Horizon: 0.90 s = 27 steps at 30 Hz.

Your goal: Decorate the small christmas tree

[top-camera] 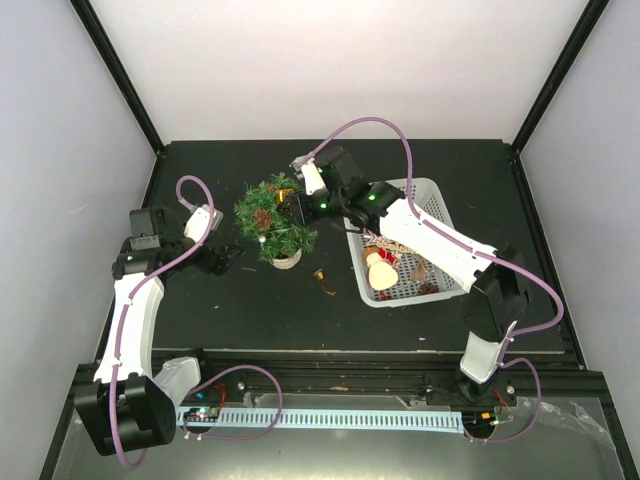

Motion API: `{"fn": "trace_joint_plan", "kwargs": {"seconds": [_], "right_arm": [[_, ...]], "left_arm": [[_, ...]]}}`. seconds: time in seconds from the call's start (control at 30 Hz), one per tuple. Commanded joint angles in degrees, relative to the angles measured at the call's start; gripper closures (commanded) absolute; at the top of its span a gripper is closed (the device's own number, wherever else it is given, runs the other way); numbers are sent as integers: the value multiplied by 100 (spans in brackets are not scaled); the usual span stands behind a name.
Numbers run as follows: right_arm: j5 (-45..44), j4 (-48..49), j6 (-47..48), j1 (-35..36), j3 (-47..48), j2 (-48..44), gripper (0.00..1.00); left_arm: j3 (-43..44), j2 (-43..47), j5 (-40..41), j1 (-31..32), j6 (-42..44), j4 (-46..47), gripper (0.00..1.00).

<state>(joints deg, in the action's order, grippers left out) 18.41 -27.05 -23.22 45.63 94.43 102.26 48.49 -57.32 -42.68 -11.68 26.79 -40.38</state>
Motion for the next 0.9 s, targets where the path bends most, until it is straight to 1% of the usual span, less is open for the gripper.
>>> {"fn": "trace_joint_plan", "kwargs": {"seconds": [0.0, 0.23, 0.47, 0.57, 0.7, 0.87], "right_arm": [[-139, -67, 28, 26, 44, -276, 54], [-217, -116, 37, 31, 6, -398, 46], [-232, -135, 34, 28, 6, -484, 46], [-283, -129, 36, 30, -12, -505, 50], [-316, -117, 22, 33, -24, -497, 59], [-377, -91, 13, 32, 0, -484, 66]], "left_arm": [[28, 63, -68, -56, -7, 28, 8], [29, 105, -71, -62, -7, 17, 8], [26, 104, -75, -86, -2, 11, 8], [26, 111, -84, -88, -7, 12, 8], [28, 106, -84, -95, -3, 16, 8], [28, 103, -89, -102, -8, 12, 8]]}}
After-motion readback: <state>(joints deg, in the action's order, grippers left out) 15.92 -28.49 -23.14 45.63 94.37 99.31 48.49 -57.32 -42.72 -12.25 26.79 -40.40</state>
